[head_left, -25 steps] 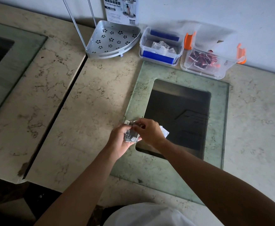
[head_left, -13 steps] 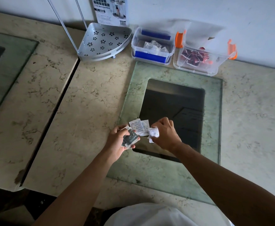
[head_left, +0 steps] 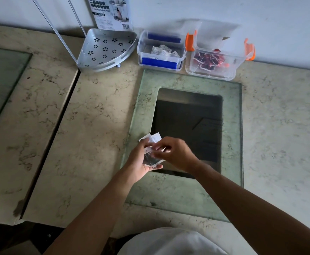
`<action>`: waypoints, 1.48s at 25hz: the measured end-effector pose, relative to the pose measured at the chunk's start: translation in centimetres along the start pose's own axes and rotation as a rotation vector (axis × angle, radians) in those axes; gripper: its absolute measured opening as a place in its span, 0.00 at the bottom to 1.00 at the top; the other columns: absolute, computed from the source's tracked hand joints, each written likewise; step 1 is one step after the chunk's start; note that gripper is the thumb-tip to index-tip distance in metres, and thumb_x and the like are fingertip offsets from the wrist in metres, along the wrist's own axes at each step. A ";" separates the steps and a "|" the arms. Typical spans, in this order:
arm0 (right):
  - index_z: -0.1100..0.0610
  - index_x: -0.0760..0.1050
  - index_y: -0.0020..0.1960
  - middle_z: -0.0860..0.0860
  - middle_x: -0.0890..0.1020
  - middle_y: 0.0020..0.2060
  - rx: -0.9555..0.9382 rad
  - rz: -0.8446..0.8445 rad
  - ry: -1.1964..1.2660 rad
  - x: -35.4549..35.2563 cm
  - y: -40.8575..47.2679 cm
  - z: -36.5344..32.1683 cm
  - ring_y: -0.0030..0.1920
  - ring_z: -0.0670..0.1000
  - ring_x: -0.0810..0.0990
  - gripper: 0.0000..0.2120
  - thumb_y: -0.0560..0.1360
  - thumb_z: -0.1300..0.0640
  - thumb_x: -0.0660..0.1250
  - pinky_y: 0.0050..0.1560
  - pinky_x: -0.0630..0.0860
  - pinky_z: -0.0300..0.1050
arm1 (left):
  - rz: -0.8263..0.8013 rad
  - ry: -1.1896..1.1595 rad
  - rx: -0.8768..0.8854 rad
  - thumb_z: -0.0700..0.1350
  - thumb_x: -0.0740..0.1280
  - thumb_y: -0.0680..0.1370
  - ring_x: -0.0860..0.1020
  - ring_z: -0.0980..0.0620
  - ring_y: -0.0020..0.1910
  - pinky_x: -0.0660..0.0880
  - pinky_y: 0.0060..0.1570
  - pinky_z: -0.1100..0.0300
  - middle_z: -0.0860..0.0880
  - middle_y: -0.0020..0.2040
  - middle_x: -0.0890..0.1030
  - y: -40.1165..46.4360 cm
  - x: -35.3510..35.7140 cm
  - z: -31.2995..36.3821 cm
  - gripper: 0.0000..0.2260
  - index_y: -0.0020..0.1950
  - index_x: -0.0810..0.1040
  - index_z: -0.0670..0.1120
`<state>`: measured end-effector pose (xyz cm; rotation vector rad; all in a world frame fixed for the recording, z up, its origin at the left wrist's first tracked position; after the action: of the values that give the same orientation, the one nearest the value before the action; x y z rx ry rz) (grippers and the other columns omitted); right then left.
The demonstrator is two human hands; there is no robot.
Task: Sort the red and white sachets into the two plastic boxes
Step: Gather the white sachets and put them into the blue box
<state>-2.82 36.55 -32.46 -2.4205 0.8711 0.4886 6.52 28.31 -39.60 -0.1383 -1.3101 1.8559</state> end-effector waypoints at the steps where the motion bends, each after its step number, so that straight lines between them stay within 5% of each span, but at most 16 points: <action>1: 0.53 0.85 0.46 0.44 0.84 0.40 0.005 -0.038 0.016 0.7 -0.2 0.2 0.37 0.40 0.79 0.10 0.73 0.47 0.73 0.38 0.74 0.35 | 0.013 -0.008 0.033 0.50 0.69 0.77 0.83 0.38 0.43 0.79 0.35 0.50 0.37 0.53 0.82 0.1 -0.1 0.4 0.16 0.60 0.78 0.42; 3: 0.55 0.85 0.46 0.45 0.83 0.38 0.092 0.103 0.077 -0.1 0.0 2.0 0.35 0.41 0.78 0.11 0.76 0.48 0.70 0.39 0.74 0.41 | 0.044 -0.015 0.097 0.39 0.69 0.77 0.83 0.36 0.43 0.78 0.32 0.52 0.34 0.52 0.81 0.1 -1.0 0.9 0.11 0.59 0.76 0.43; 5: 0.54 0.82 0.56 0.49 0.81 0.49 0.192 0.281 -0.106 -1.7 0.0 4.3 0.47 0.45 0.78 0.12 0.74 0.50 0.71 0.49 0.78 0.45 | 0.069 -0.038 0.104 0.34 0.67 0.76 0.83 0.32 0.47 0.78 0.31 0.53 0.33 0.52 0.83 -0.1 -1.7 1.0 0.11 0.57 0.76 0.43; 8: 0.53 0.70 0.69 0.54 0.69 0.63 0.287 0.166 -0.490 -0.9 -0.3 6.9 0.63 0.55 0.69 0.32 0.69 0.44 0.75 0.62 0.73 0.50 | 0.076 -0.056 0.106 0.34 0.65 0.77 0.83 0.31 0.48 0.78 0.33 0.53 0.33 0.53 0.82 -0.4 -2.2 1.0 0.11 0.58 0.76 0.44; 11: 0.54 0.74 0.61 0.53 0.74 0.58 0.264 0.215 -0.403 -1.7 -0.2 7.1 0.58 0.55 0.73 0.22 0.70 0.51 0.75 0.56 0.75 0.48 | 0.105 -0.046 0.099 0.36 0.63 0.78 0.83 0.31 0.49 0.77 0.32 0.53 0.32 0.56 0.82 -0.6 -2.2 1.1 0.11 0.59 0.77 0.43; 15: 0.54 0.76 0.46 0.48 0.81 0.41 0.159 0.283 -0.074 -3.0 -0.2 4.5 0.40 0.48 0.79 0.07 0.72 0.56 0.73 0.37 0.76 0.41 | 0.094 0.029 0.065 0.46 0.68 0.77 0.84 0.33 0.47 0.78 0.34 0.52 0.32 0.56 0.83 -0.4 -1.4 1.4 0.12 0.57 0.79 0.43; 18: 0.55 0.79 0.47 0.48 0.80 0.44 -0.151 0.219 -0.055 -1.3 -0.7 -0.5 0.39 0.43 0.78 0.09 0.70 0.57 0.76 0.40 0.75 0.33 | 0.013 0.050 0.065 0.56 0.69 0.78 0.84 0.36 0.43 0.80 0.37 0.48 0.35 0.49 0.84 -0.1 -0.1 1.9 0.17 0.55 0.78 0.43; 20: 0.54 0.81 0.52 0.48 0.78 0.49 -0.223 0.065 -0.052 1.0 -0.6 -1.7 0.45 0.44 0.78 0.12 0.70 0.55 0.76 0.46 0.76 0.33 | -0.023 0.037 0.134 0.52 0.70 0.78 0.84 0.40 0.41 0.80 0.38 0.46 0.39 0.47 0.83 -0.1 0.1 2.8 0.14 0.56 0.78 0.42; 22: 0.51 0.82 0.55 0.47 0.79 0.52 -0.170 -0.026 -0.038 1.9 0.3 -1.3 0.49 0.43 0.78 0.12 0.72 0.56 0.73 0.48 0.73 0.29 | 0.020 0.008 0.186 0.42 0.72 0.77 0.84 0.41 0.39 0.80 0.35 0.48 0.38 0.49 0.83 -0.1 -1.4 3.5 0.13 0.60 0.78 0.41; 26: 0.53 0.85 0.52 0.50 0.82 0.54 0.073 0.061 -0.047 1.4 2.8 0.9 0.48 0.44 0.77 0.16 0.74 0.66 0.63 0.42 0.68 0.29 | 0.138 -0.056 0.218 0.32 0.72 0.74 0.82 0.36 0.43 0.79 0.34 0.50 0.33 0.53 0.82 -0.4 -5.5 3.8 0.14 0.58 0.78 0.41; 30: 0.54 0.80 0.56 0.53 0.80 0.55 0.174 0.143 -0.193 1.8 4.3 1.7 0.50 0.50 0.79 0.12 0.75 0.55 0.65 0.47 0.75 0.42 | 0.250 -0.057 0.269 0.32 0.71 0.74 0.82 0.39 0.40 0.79 0.33 0.50 0.36 0.48 0.81 -0.7 -8.2 4.2 0.10 0.51 0.79 0.43; 34: 0.56 0.76 0.58 0.54 0.77 0.55 0.138 0.074 -0.638 3.6 4.7 1.2 0.57 0.56 0.75 0.20 0.72 0.45 0.71 0.56 0.75 0.50 | 0.252 -0.051 0.273 0.35 0.68 0.76 0.83 0.39 0.40 0.81 0.39 0.43 0.38 0.47 0.81 -0.7 -9.1 4.2 0.07 0.53 0.79 0.41; 37: 0.54 0.75 0.45 0.51 0.79 0.45 0.157 0.098 -0.301 3.5 5.0 0.5 0.48 0.54 0.78 0.06 0.72 0.57 0.72 0.43 0.73 0.44 | 0.271 -0.009 0.294 0.36 0.65 0.78 0.84 0.40 0.38 0.81 0.39 0.41 0.38 0.48 0.80 -1.0 -9.2 4.7 0.06 0.53 0.79 0.41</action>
<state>-3.66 31.82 -36.32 -2.1013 0.8625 0.7682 10.49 18.74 -39.94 -0.1576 -1.0496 2.2596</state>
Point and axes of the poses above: each hand's wrist, its own y-axis towards the middle knuckle, its own x-axis out of the palm, z = x × y, the point moved 9 cm from there along y, towards the middle knuckle
